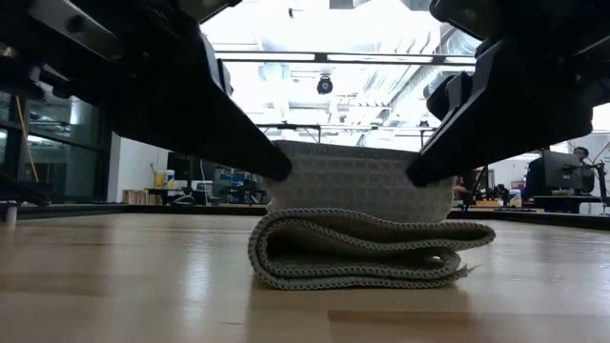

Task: Fold microfiber towels
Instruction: Fold the gray microfiber towel

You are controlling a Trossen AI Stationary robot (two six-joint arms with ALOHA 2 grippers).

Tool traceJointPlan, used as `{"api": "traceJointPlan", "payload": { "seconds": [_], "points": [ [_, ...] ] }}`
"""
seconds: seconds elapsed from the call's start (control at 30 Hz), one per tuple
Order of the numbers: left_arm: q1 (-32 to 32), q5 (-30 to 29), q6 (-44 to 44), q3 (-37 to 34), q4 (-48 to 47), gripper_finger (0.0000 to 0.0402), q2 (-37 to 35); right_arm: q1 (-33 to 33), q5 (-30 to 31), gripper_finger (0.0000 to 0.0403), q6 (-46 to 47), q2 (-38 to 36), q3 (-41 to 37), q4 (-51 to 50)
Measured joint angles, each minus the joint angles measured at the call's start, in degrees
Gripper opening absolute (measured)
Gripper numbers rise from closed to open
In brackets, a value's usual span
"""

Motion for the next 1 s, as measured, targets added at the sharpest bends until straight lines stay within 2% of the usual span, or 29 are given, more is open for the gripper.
{"api": "traceJointPlan", "payload": {
  "seconds": [0.23, 0.57, 0.77, 1.0],
  "points": [
    [-1.3, 0.1, -0.1, 0.0, 0.5, 0.0000, 0.3, 0.4, -0.8, 0.0005, -4.1, 0.0, 0.0, 3.0],
    [-1.5, 1.1, -1.2, 0.0, 0.8, 0.0000, 0.3, 0.6, -2.6, 0.0005, -4.0, 0.0, 0.1, 3.8],
    [-1.5, 2.9, -1.6, 0.0, 1.1, 0.0000, 0.4, 1.0, -4.4, 0.0005, -3.4, 2.4, 0.1, 6.5],
    [-1.5, 6.0, -1.5, 0.0, 6.8, 0.0000, 3.2, 1.5, -5.1, 0.0005, -3.4, 2.6, 0.1, 6.7]
  ]
}}
